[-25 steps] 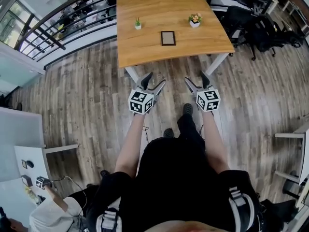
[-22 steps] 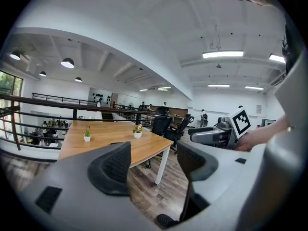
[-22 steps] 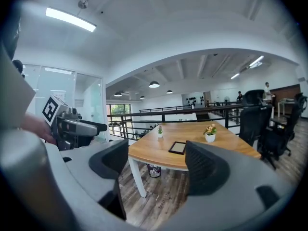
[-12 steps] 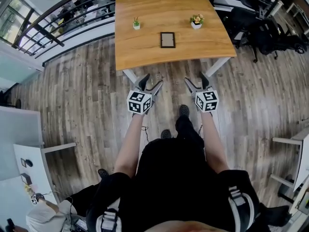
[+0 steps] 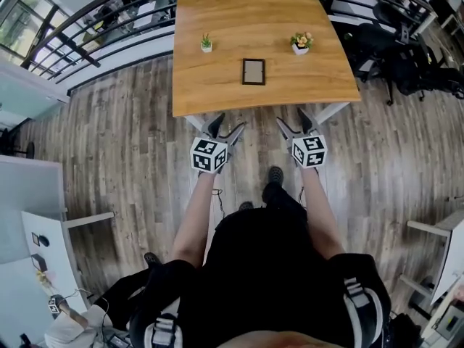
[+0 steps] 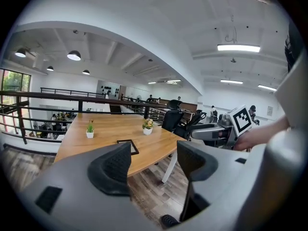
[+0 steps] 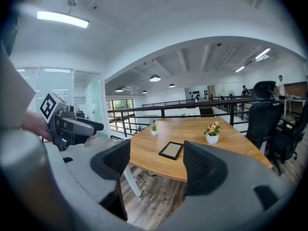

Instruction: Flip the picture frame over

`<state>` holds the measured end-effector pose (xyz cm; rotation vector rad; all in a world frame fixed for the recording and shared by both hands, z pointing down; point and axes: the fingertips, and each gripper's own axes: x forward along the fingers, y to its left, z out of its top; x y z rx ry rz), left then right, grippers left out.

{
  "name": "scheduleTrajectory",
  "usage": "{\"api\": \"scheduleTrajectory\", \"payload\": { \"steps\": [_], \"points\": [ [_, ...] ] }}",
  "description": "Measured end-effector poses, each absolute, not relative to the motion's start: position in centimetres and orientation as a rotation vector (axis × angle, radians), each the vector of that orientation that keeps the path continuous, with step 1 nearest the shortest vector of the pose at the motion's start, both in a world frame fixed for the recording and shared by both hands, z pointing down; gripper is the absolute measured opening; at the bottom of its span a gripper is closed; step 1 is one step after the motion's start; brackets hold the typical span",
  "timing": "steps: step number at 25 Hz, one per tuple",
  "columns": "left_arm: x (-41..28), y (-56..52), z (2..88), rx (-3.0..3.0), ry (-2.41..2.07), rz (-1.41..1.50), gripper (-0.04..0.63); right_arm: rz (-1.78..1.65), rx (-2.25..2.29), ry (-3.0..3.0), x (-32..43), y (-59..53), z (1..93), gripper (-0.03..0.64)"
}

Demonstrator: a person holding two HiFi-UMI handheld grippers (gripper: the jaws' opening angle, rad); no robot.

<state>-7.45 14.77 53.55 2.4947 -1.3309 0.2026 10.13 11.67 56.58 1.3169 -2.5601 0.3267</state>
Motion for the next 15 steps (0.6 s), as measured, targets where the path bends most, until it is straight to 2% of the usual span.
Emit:
{"api": "scheduleTrajectory", "payload": {
  "steps": [15],
  "points": [
    [-8.2, 7.4, 54.8, 2.312, -1.523, 0.198, 0.305, 0.353, 1.049, -2.615, 8.6, 1.3, 58.8, 0.341]
  ]
}}
